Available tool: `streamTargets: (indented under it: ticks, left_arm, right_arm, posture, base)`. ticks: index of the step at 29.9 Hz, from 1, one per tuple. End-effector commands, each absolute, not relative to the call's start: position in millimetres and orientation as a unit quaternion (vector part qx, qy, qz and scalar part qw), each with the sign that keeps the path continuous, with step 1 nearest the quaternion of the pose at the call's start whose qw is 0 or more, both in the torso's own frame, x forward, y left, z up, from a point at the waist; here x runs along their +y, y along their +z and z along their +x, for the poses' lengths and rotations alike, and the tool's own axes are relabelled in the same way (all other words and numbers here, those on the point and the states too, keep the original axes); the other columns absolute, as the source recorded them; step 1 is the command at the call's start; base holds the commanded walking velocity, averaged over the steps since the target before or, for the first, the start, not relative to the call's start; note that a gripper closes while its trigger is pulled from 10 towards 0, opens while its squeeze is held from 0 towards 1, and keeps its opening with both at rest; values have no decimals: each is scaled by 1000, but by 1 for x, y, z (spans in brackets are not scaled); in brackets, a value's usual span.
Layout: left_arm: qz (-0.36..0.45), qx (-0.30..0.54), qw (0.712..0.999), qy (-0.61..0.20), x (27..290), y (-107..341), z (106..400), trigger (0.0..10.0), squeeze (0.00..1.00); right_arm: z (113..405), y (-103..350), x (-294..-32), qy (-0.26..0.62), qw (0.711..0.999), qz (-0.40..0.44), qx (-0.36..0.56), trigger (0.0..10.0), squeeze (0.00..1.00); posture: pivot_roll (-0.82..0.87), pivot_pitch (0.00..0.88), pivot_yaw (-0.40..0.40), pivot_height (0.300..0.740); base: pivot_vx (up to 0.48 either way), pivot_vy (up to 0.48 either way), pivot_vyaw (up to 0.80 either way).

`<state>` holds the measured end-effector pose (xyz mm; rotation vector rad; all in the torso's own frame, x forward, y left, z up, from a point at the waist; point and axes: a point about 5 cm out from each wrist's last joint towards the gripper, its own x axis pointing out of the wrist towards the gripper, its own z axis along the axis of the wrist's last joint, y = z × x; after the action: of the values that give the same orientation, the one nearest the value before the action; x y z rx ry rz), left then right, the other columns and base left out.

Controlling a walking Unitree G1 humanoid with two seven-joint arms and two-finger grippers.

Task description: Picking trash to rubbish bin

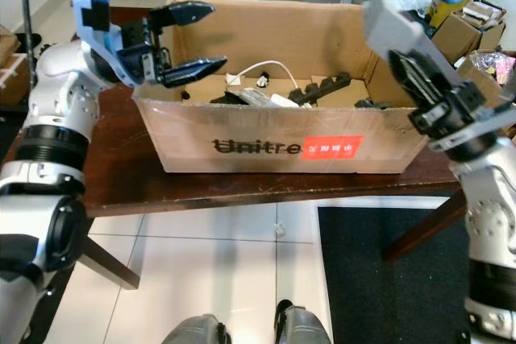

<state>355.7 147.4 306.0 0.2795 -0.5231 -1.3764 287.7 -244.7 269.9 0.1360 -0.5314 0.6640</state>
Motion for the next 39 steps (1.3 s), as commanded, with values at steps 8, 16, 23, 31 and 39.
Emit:
streamTargets:
  ticks: [8,16,23,31,39]
  left_arm:
    - [138,-227,716,-645,141,303,352,10000,0]
    - [143,-221,710,-653,137,301,350,10000,0]
    - [142,-222,707,-656,136,301,349,10000,0]
    - [132,-230,721,-640,135,302,351,10000,0]
    - [51,-253,785,-563,142,305,364,10000,0]
  right_arm:
    - [304,278,-224,355,896,71,-257,10000,75]
    - [300,289,-227,347,884,104,-297,10000,1000]
    - [291,297,-229,336,878,112,-323,10000,1000]
    - [251,286,-212,452,842,64,-287,10000,0]
    - [232,270,-194,492,819,105,-274,10000,0]
  posture:
    - [89,104,-19,740]
    - [88,108,-17,740]
    - [88,108,-17,740]
    - [82,89,-26,740]
    - [77,88,-21,740]
  base:
    - [0,0,0]
    - [0,0,0]
    - [0,0,0]
    - [0,0,0]
    - [0,0,0]
